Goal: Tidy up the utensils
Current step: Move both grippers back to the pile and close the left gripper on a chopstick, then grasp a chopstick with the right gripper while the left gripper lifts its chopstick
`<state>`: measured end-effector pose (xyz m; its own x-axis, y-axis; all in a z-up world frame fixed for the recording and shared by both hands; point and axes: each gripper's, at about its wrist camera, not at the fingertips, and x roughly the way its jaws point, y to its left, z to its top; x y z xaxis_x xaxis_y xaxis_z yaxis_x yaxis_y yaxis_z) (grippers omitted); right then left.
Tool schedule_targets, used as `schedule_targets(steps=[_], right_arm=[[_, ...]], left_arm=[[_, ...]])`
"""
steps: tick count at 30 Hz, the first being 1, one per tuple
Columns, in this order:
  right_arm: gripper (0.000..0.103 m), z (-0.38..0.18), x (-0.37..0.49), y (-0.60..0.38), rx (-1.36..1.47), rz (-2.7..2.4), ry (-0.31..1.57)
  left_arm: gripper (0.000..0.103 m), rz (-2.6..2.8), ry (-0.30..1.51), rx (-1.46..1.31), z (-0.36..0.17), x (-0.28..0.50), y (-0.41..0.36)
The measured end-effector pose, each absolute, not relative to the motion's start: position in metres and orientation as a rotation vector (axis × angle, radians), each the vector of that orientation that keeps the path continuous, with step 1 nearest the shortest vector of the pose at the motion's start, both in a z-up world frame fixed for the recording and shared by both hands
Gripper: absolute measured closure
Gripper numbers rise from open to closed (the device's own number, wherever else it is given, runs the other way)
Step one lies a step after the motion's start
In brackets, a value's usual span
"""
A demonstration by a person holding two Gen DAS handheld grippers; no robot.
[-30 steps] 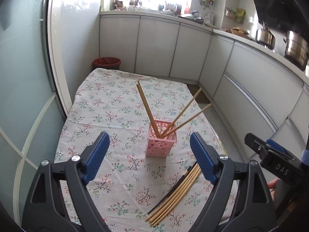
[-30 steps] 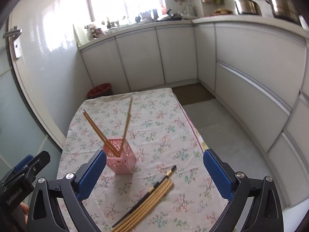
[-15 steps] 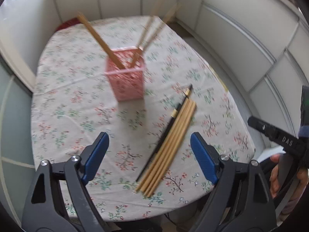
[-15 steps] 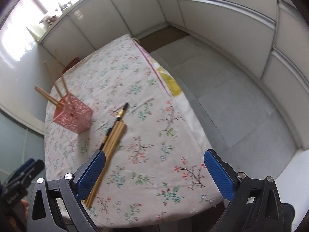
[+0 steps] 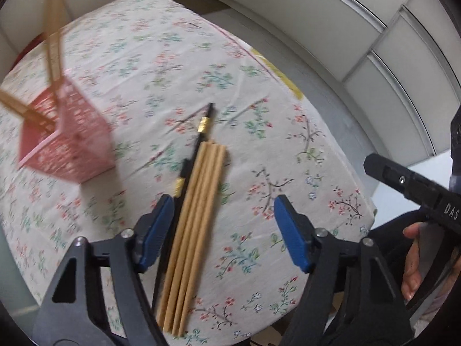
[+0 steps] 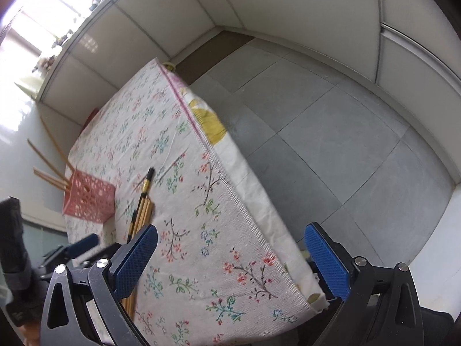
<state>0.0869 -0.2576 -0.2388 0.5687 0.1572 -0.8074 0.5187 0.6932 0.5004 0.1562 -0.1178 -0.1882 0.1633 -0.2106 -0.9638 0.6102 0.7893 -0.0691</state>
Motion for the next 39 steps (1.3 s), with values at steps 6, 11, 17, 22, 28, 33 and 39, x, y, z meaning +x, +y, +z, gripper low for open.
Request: schedule_targets(steps=[6, 11, 17, 22, 28, 33, 39], right_arm=[[0.000, -0.245, 0.086, -0.269, 0.897, -0.217, 0.973], [0.000, -0.247, 0.085, -0.276, 0.938, -0.215, 0.962], [0.000, -0.249, 0.084, -0.281, 0.971, -0.229, 0.953], [0.000, -0.250, 0.083, -0.283, 0.974, -0.235, 0.949], [0.000, -0.245, 0.082, -0.283, 0.950, -0.262, 0.918], [0.000, -0.245, 0.083, -0.284, 0.928, -0.274, 0.924], [0.000, -0.248, 0.091, -0.273, 0.884, -0.244, 0.970]], left_arm=[[0.031, -0.782, 1.344, 0.372, -0.203, 0.165, -0.135], [0.031, -0.844, 1.361, 0.362, -0.210, 0.169, -0.147], [0.031, -0.807, 1.401, 0.384, -0.230, 0.181, -0.159], [0.031, -0.790, 1.422, 0.420, -0.241, 0.188, -0.168], [0.050, -0.715, 1.390, 0.563, -0.247, 0.175, -0.191], [0.093, -0.584, 1.393, 0.444, -0.245, 0.188, -0.180], [0.095, -0.567, 1.311, 0.454, -0.241, 0.160, -0.172]])
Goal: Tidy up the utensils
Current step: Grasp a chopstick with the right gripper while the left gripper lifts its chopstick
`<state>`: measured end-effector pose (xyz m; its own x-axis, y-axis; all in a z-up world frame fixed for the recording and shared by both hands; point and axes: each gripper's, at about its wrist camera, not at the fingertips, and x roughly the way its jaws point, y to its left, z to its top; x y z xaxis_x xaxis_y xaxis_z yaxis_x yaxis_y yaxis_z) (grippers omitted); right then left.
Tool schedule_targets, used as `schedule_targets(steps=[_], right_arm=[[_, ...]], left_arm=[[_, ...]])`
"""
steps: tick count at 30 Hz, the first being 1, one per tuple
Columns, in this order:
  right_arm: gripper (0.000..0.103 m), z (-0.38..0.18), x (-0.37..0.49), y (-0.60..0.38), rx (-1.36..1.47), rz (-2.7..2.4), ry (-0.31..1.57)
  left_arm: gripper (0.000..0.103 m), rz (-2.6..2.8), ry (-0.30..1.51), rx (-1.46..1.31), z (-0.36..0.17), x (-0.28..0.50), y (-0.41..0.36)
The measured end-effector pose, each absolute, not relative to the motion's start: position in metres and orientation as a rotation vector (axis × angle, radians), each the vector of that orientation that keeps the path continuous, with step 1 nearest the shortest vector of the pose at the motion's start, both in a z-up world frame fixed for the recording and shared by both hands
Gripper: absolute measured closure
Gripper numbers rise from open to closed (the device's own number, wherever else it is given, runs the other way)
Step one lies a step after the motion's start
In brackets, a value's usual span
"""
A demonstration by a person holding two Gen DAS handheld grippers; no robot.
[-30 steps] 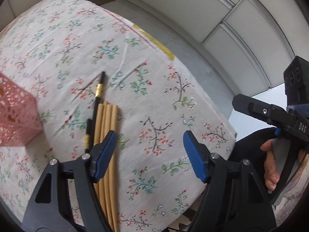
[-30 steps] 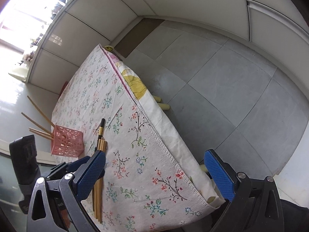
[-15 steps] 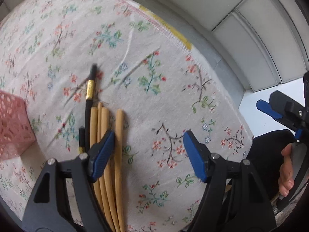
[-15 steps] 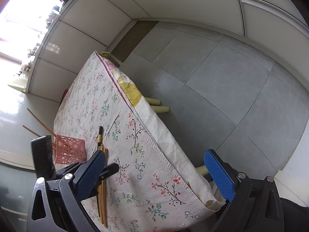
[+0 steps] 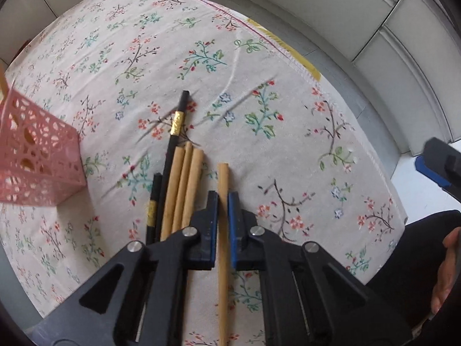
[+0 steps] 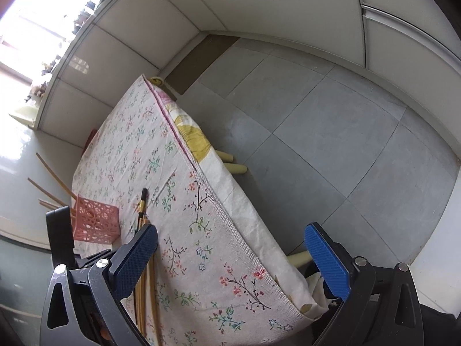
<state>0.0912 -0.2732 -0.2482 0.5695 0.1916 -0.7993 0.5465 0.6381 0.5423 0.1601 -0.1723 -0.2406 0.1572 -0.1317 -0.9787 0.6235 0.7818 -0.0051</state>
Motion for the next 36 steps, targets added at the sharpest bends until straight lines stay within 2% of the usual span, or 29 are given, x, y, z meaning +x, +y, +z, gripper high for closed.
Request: schedule_targets(steps=[6, 11, 14, 16, 19, 27, 28, 36], right_arm=[[0.000, -0.260, 0.108, -0.255, 0.882, -0.192, 1.069], [0.003, -0.253, 0.147, -0.213, 0.752, -0.167, 1.154], [0.015, -0.252, 0.174, -0.191, 0.725, -0.140, 1.215], [0.034, -0.258, 0.196, -0.177, 0.734, -0.137, 1.271], [0.054, -0.273, 0.217, -0.162, 0.734, -0.168, 1.358], [0.056, -0.267, 0.241, -0.130, 0.654, -0.269, 1.380], [0.060, -0.271, 0.243, -0.129, 0.655, -0.288, 1.396], [0.068, -0.269, 0.250, -0.125, 0.615, -0.361, 1.411]], left_arm=[[0.095, -0.593, 1.188, 0.333, -0.196, 0.134, -0.136], [0.095, -0.597, 1.025, 0.238, -0.144, 0.120, -0.073], [0.095, -0.586, 0.950, 0.184, -0.122, 0.102, -0.030], [0.095, -0.579, 0.910, 0.183, -0.109, 0.091, -0.013], [0.095, -0.582, 0.853, 0.178, -0.095, 0.076, 0.001], [0.095, -0.595, 0.745, 0.083, -0.075, 0.062, 0.034], [0.095, -0.597, 0.738, 0.074, -0.073, 0.060, 0.037], [0.095, -0.583, 0.690, 0.003, -0.062, 0.056, 0.061]])
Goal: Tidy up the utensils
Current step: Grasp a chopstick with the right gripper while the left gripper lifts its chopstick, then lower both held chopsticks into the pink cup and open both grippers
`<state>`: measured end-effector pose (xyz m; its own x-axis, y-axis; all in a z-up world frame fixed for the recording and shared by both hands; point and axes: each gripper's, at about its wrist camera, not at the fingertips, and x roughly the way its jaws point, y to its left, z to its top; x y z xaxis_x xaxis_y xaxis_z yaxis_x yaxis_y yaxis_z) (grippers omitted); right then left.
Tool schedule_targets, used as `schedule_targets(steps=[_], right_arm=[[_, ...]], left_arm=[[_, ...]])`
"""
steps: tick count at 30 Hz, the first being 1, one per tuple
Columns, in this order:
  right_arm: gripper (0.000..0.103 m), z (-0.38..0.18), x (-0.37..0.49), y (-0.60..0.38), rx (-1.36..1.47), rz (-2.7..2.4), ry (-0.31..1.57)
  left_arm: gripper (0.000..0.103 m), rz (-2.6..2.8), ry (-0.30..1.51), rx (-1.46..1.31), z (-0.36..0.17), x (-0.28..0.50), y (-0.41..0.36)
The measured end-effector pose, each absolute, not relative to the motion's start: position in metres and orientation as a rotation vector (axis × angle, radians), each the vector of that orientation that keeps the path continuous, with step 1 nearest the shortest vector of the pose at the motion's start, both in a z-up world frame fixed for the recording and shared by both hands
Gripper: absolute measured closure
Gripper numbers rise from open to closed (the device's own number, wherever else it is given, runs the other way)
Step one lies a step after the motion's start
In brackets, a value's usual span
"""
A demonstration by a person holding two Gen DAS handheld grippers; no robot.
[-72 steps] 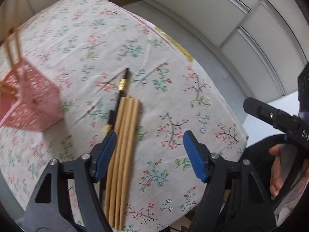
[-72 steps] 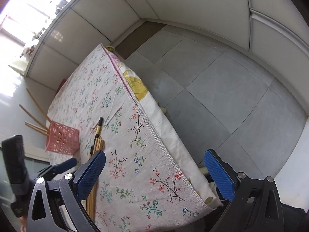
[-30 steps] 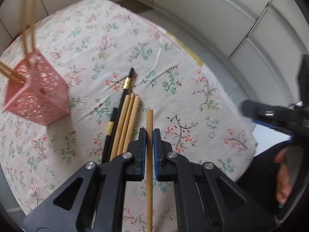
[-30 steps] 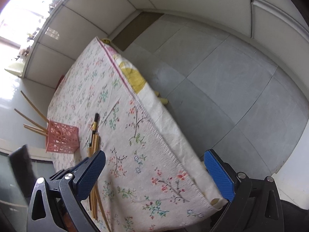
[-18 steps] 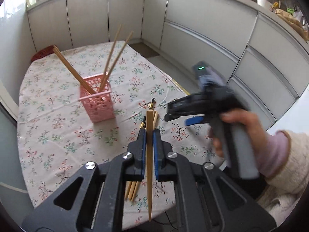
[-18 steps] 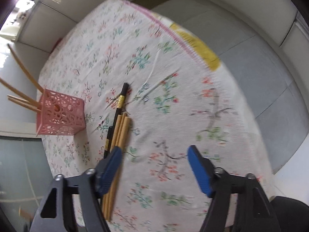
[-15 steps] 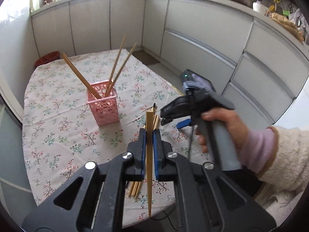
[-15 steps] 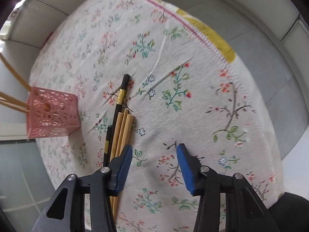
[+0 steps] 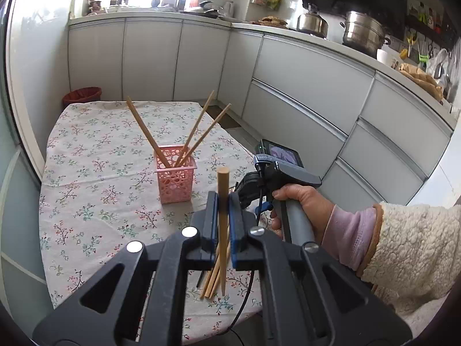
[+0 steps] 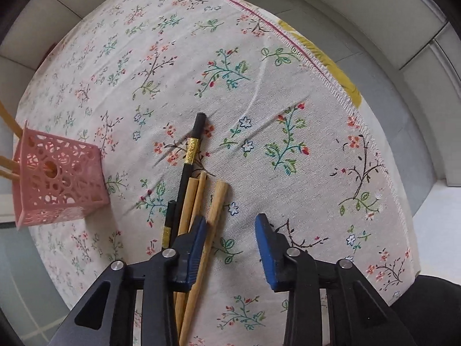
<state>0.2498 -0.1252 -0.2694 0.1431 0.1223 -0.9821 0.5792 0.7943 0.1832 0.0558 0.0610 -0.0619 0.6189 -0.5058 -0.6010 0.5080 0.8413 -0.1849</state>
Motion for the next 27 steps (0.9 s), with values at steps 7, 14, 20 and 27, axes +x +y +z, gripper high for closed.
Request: schedule_targets(steps=[7, 14, 20, 27], right_arm=[[0.091, -0.266, 0.265, -0.115, 0.506, -0.416, 1.403], [0.096, -0.258, 0.238, -0.143, 0.610, -0.295, 1.285], [0.096, -0.220, 0.194, -0.149, 0.558, -0.177, 1.096], [0.096, -0.162, 0.149, -0.137, 0.468, -0.066, 0.900]], left_arm=[[0.095, -0.570, 0.667, 0.003, -0.056, 0.053, 0.068], [0.095, -0.522, 0.661, -0.015, -0.053, 0.054, 0.074], [0.095, -0.490, 0.656, -0.030, -0.047, 0.053, 0.070], [0.095, -0.460, 0.649, -0.042, -0.037, 0.051, 0.065]])
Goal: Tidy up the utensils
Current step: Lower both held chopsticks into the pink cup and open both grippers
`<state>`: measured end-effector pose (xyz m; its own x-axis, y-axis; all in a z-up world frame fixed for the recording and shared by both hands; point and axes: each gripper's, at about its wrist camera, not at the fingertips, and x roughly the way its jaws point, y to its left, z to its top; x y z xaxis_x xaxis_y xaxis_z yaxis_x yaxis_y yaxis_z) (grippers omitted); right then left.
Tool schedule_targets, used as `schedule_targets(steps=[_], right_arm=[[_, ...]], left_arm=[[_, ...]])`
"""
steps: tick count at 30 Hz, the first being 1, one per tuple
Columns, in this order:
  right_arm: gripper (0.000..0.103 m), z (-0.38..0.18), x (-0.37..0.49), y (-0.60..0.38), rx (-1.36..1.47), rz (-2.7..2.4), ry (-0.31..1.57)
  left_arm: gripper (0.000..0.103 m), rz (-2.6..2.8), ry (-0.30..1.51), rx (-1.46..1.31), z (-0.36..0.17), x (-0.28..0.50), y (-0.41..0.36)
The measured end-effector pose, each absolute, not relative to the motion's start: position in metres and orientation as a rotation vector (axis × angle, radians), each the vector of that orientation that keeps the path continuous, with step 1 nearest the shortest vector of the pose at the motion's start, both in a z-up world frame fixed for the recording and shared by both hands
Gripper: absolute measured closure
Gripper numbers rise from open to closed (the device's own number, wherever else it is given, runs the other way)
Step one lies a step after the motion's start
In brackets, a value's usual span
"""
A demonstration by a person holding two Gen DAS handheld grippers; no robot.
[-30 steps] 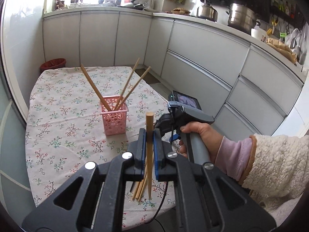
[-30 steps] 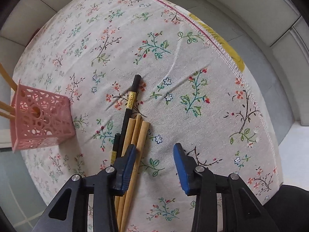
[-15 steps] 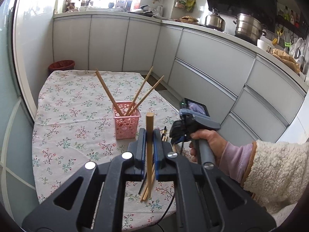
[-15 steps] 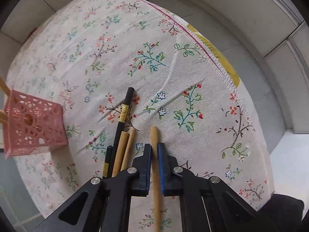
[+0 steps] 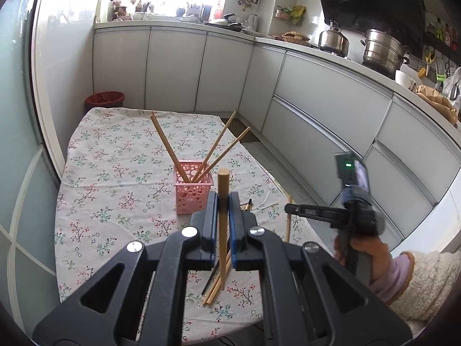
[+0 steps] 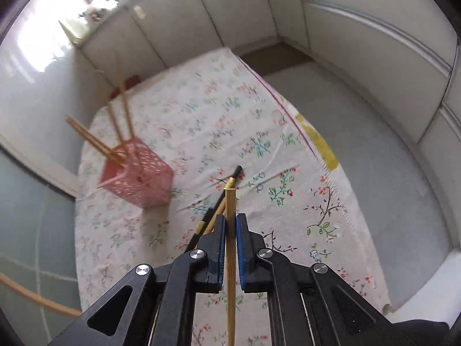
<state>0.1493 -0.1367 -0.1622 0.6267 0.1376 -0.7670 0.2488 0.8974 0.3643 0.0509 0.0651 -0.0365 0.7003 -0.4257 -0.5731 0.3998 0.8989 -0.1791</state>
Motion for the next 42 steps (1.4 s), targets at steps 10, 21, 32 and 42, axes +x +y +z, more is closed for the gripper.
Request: schedule_targets(steps=[10, 21, 32, 42], right_arm=[[0.096, -0.089, 0.112, -0.134, 0.421, 0.045, 0.707], [0.096, -0.023, 0.119, -0.134, 0.418, 0.102, 0.581], [0.096, 0.023, 0.142, -0.122, 0.405, 0.140, 0.465], [0.095, 0.024, 0.182, -0.109, 0.403, 0.144, 0.424]], left_arm=[[0.095, -0.419, 0.636, -0.034, -0.020, 0.051, 0.056], [0.095, -0.374, 0.596, -0.052, 0.006, 0.068, 0.057], [0.095, -0.298, 0.482, -0.077, 0.039, 0.117, 0.053], [0.095, -0.237, 0.452, -0.093, 0.014, 0.180, 0.040]])
